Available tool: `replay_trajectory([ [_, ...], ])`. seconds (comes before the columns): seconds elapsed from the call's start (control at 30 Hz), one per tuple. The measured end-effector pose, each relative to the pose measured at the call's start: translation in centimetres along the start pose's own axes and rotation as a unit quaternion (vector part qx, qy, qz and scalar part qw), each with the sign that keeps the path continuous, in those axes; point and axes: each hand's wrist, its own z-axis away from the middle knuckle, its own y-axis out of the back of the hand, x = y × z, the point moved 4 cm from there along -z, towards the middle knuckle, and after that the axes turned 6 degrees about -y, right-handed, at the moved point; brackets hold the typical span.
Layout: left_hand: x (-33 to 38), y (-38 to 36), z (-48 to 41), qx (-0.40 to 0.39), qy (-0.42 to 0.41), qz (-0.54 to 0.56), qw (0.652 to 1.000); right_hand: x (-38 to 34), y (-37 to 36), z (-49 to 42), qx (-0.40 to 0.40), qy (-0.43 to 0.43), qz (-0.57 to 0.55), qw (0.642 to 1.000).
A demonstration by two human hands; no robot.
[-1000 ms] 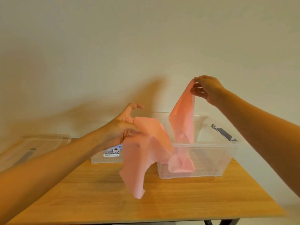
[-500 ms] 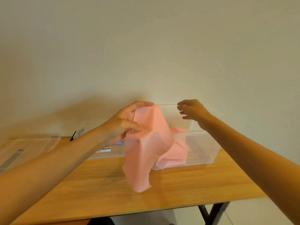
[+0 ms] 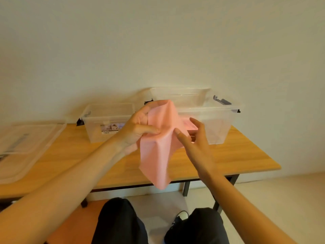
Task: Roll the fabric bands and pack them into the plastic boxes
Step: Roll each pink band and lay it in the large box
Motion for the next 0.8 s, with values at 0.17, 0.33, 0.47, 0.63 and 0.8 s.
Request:
replay_trajectory([
  [0.17, -1.1, -0.1, 2.9, 0.018, 0.023, 0.003, 1.000, 3.0, -1.7, 2.5, -0.080, -0.088, -0.202, 0.972],
  [0.33, -1.1, 0.6, 4.9, 0.038, 0.057, -0.007, 0.998, 2.2, -0.2, 3.5, -0.041, -0.046, -0.185, 0.981],
  [0.47, -3.0, -1.1, 7.2, -0.032, 0.094, 0.119, 0.988, 1.1, 0.1, 3.9, -0.040, -0.018, -0.227, 0.973],
  [0.63, -5.2, -3.4, 10.4, -0.009, 0.078, 0.050, 0.996, 0.9, 0.1, 4.6, -0.036, 0.015, -0.212, 0.976],
  [0.8, -3.1, -3.0, 11.2, 0.115, 0.013, -0.014, 0.993, 1.6, 1.1, 6.5, -0.003, 0.018, -0.181, 0.983],
])
